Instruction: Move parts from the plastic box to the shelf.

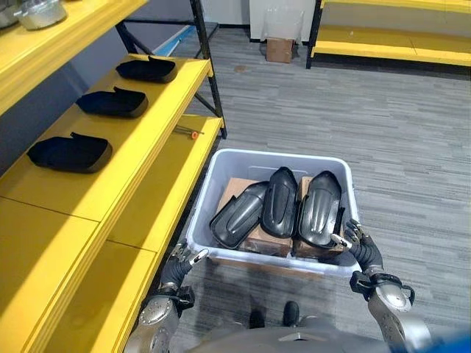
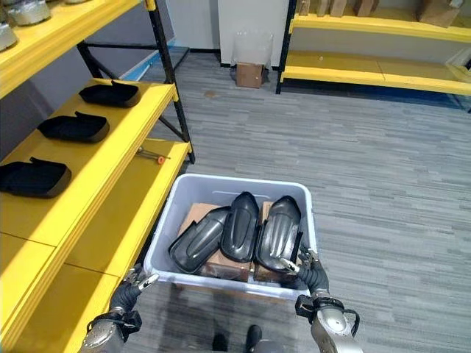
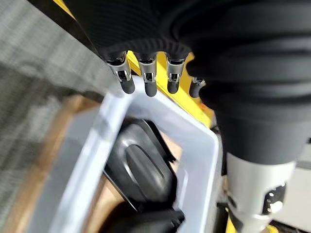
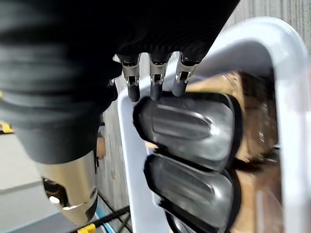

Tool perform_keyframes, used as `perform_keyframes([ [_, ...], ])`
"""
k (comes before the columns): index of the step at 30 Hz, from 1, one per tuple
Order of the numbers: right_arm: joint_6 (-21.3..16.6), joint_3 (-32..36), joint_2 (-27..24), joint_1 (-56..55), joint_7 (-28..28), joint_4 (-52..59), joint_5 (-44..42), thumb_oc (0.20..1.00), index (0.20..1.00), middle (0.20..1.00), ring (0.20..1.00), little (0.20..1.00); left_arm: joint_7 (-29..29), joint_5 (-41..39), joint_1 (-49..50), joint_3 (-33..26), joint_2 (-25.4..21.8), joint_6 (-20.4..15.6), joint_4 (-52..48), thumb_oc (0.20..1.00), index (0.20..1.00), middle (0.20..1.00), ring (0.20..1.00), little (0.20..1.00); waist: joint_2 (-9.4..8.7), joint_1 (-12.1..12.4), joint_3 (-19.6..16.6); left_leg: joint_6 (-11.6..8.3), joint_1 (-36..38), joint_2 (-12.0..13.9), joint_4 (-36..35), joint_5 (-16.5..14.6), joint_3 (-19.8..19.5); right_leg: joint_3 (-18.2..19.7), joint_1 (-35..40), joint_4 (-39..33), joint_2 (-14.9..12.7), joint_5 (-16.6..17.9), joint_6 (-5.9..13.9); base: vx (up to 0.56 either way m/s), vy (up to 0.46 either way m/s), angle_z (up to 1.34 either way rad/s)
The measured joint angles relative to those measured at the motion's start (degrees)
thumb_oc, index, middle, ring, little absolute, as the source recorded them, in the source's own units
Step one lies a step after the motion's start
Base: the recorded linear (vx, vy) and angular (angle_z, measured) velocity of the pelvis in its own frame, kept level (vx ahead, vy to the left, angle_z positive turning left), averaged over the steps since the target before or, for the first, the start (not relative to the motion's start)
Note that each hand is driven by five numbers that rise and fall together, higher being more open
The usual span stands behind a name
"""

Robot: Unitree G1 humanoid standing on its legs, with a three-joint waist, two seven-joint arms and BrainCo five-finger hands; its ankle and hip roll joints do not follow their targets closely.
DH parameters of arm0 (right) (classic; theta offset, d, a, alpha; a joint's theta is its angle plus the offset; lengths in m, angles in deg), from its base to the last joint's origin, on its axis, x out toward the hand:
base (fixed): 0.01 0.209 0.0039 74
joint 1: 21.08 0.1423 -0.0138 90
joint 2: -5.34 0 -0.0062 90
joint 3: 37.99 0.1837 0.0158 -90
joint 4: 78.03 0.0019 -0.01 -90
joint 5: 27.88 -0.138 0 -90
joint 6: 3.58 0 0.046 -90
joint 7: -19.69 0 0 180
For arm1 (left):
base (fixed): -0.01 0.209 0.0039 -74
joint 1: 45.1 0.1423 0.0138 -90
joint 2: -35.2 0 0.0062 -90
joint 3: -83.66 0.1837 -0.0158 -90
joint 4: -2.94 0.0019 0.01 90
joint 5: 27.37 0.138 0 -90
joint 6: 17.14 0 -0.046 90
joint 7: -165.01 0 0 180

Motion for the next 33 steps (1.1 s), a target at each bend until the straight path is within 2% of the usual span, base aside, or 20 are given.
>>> perform_keyframes([
  [3,0.00,0.09,-0.24,0.06,0.13,0.01,0.00,1.000,1.000,1.000,1.000,1.000,0.01,0.00,-0.35,-0.05,-0.12,0.01,-1.11,1.000,1.000,1.000,1.000,1.000,0.07,-0.71,-0.09,-1.36,0.26,0.90,0.11,-0.86,-0.06,0.47,1.88,-2.92,1.21,0.71,0.47,0.04,-0.051,-0.09],
  [6,0.01,0.04,-0.25,-0.55,0.13,0.01,-0.02,1.000,1.000,1.000,1.000,1.000,0.00,0.00,-0.92,-0.05,-0.09,0.02,-1.11,1.000,1.000,1.000,1.000,1.000,-0.32,-0.94,0.14,-1.44,0.24,1.48,-0.21,-0.91,-0.07,0.79,2.04,-3.92,1.90,1.52,-0.32,0.02,-0.045,-0.07],
  [9,0.01,0.05,-0.27,-0.68,0.16,0.01,-0.04,1.000,1.000,1.000,1.000,1.000,-0.03,-0.04,-1.00,-0.06,0.01,0.02,-1.10,1.000,1.000,1.000,1.000,1.000,-0.46,-1.12,0.45,-1.50,0.31,2.05,-1.37,-0.94,-0.32,0.77,1.94,-4.73,2.65,1.61,-0.42,0.01,-0.055,0.02],
  [14,0.01,0.07,-0.23,-0.44,0.19,0.03,-0.05,1.000,1.000,1.000,1.000,1.000,-0.05,-0.06,-0.78,-0.05,0.05,0.05,-1.09,1.000,1.000,1.000,1.000,1.000,-0.23,-0.82,1.79,-2.69,-0.79,2.80,-0.55,-1.71,-1.31,0.39,1.34,-4.72,3.40,1.80,-0.13,-0.05,-0.090,0.08],
  [16,-0.07,0.02,-0.27,-0.08,0.19,0.08,-0.16,1.000,1.000,1.000,1.000,1.000,-0.06,-0.07,-1.30,-0.16,-0.01,0.02,-1.07,1.000,1.000,1.000,1.000,1.000,-0.80,-0.48,3.04,-3.84,-3.78,2.65,3.77,-2.33,-2.00,-0.23,0.64,-4.19,2.85,1.81,-0.26,-0.11,-0.082,0.19],
  [17,-0.14,0.04,-0.30,0.30,0.19,0.02,-0.39,1.000,1.000,1.000,1.000,1.000,-0.06,-0.10,-1.78,-0.32,-0.05,-0.01,-1.07,1.000,1.000,1.000,1.000,1.000,-1.49,-0.53,3.93,-4.28,-6.51,2.23,8.22,-2.59,-2.55,-0.56,-0.63,-3.41,2.11,1.29,-1.03,-0.07,-0.052,0.26],
  [18,-0.30,0.15,-0.69,1.66,0.20,0.01,-0.77,1.000,1.000,1.000,1.000,1.000,-0.07,-0.11,-3.35,-0.30,0.05,-0.02,-0.95,1.000,1.000,1.000,1.000,1.000,-3.61,0.25,6.91,-6.10,-15.23,0.78,23.42,-2.33,-5.58,-0.64,-2.24,-1.50,-0.12,1.41,-3.62,0.03,0.067,0.13],
  [19,-0.35,0.22,-0.66,1.83,0.22,0.03,-0.96,1.000,1.000,1.000,1.000,1.000,-0.07,-0.11,-2.60,-0.24,0.06,0.03,-0.78,1.000,1.000,1.000,1.000,1.000,-3.40,0.21,7.14,-6.62,-17.25,1.18,27.66,-3.29,-7.39,-0.69,-2.03,-1.46,0.00,1.47,-4.24,0.10,0.150,0.14],
  [20,-0.72,0.63,-0.04,2.25,0.36,-0.37,-1.07,1.000,1.000,1.000,1.000,1.000,-0.25,-0.13,-3.41,-0.16,-0.03,-0.01,0.13,1.000,1.000,1.000,1.000,1.000,-3.62,-0.46,7.19,-8.01,-18.22,3.96,25.44,-4.87,-9.25,-0.26,-1.69,-1.65,-0.24,0.85,-3.17,0.14,0.274,0.09],
  [21,-0.74,1.55,0.50,2.74,0.86,-0.86,-1.10,1.000,1.000,1.000,1.000,1.000,-0.53,-0.13,-6.32,-0.17,0.50,-0.01,2.51,1.000,1.000,1.000,1.000,1.000,-3.83,-0.54,7.13,-10.42,-17.84,11.93,12.34,-2.64,-10.98,-0.35,-2.22,-1.79,-0.11,0.79,-3.09,0.11,0.257,0.13],
  [22,-0.80,3.55,0.39,2.39,1.49,-1.04,-1.16,1.000,1.000,1.000,1.000,1.000,-0.92,-0.13,-8.20,-0.03,2.47,0.01,3.65,1.000,1.000,1.000,1.000,1.000,-2.18,-1.43,7.57,-13.56,-16.31,21.64,-0.99,0.40,-10.73,-0.10,-1.90,-0.66,0.68,1.47,-1.67,0.14,0.438,-0.28],
  [23,-0.96,4.46,-0.45,2.32,2.00,-0.97,-1.15,1.000,1.000,1.000,1.000,1.000,-0.85,-0.14,-7.95,-0.01,3.56,0.01,3.47,1.000,1.000,1.000,1.000,1.000,-0.89,-1.64,7.02,-14.18,-14.97,24.41,-3.58,1.46,-10.50,1.22,-1.75,-0.93,0.37,1.12,-0.78,0.14,0.404,-0.69],
  [24,-1.02,4.49,-0.85,2.08,2.24,-0.43,-1.10,1.000,1.000,1.000,1.000,1.000,-0.96,-0.13,-7.39,0.12,3.84,0.05,3.38,1.000,1.000,1.000,1.000,1.000,0.33,-2.21,6.33,-13.91,-11.40,21.43,-2.27,2.83,-9.28,2.46,0.51,-2.44,-0.82,2.01,1.07,0.18,0.468,-0.71],
  [25,-1.18,4.76,-1.82,1.02,2.44,-0.35,-1.12,1.000,1.000,1.000,1.000,1.000,-0.72,-0.13,-6.53,0.78,4.28,-0.07,3.36,1.000,1.000,1.000,1.000,1.000,1.83,-3.19,5.17,-13.14,-9.33,17.43,-1.46,3.24,-8.94,2.42,1.82,-3.70,-1.93,2.23,1.99,0.16,0.357,-0.50],
  [26,-1.14,5.16,-2.30,-0.37,2.41,-0.38,-1.11,1.000,1.000,1.000,1.000,1.000,-0.68,-0.12,-6.34,1.36,4.01,-0.19,2.81,1.000,1.000,1.000,1.000,1.000,4.57,-3.92,3.35,-10.53,-6.05,14.32,-3.72,5.71,-8.56,2.83,2.22,-4.28,-1.93,2.43,3.72,0.12,0.352,-0.51],
  [27,-0.88,2.67,-0.36,-0.02,1.97,-0.14,-1.14,1.000,1.000,1.000,1.000,1.000,-0.76,-0.12,-6.54,0.67,1.41,-0.32,1.70,1.000,1.000,1.000,1.000,1.000,2.37,-3.11,2.97,-9.09,-5.06,10.96,-3.60,4.55,-5.84,5.23,2.06,-4.13,-5.33,2.96,5.44,0.05,0.251,-0.54],
  [28,-0.85,1.42,1.34,0.14,1.48,0.02,-1.14,1.000,1.000,1.000,1.000,1.000,-0.80,-0.12,-6.93,0.44,-0.92,-0.30,1.68,1.000,1.000,1.000,1.000,1.000,0.09,-2.94,3.79,-7.66,-4.66,8.54,-3.34,4.57,-4.65,5.63,2.07,-4.04,-7.98,3.21,6.43,0.00,0.165,-0.53],
  [29,-0.75,0.09,1.94,0.46,1.20,0.01,-1.14,1.000,1.000,1.000,1.000,1.000,-0.83,-0.13,-7.20,0.04,-2.49,-0.29,1.61,1.000,1.000,1.000,1.000,1.000,-1.64,-2.33,4.08,-6.90,-4.81,7.10,-3.32,4.42,-3.82,5.60,1.50,-3.94,-9.52,3.42,6.95,0.00,0.101,-0.25],
  [32,-0.63,-0.51,1.99,2.83,0.79,1.38,-1.17,1.000,1.000,1.000,1.000,1.000,-0.95,-0.13,-8.10,-0.82,-5.20,-0.25,-0.89,1.000,1.000,1.000,1.000,1.000,-4.95,-0.68,4.08,-6.40,-6.48,4.87,-3.29,4.19,-3.25,5.20,0.24,-4.76,-11.50,4.47,8.54,0.01,0.060,-0.04],
  [33,-0.70,-0.13,1.97,4.24,0.83,2.64,-1.17,1.000,1.000,1.000,1.000,1.000,-0.95,-0.13,-7.84,-0.76,-5.43,-0.25,-2.26,1.000,1.000,1.000,1.000,1.000,-4.90,-0.47,4.46,-6.38,-6.57,4.72,-3.31,4.17,-3.32,5.18,0.26,-4.76,-11.70,4.51,8.76,-0.01,0.019,0.06],
])
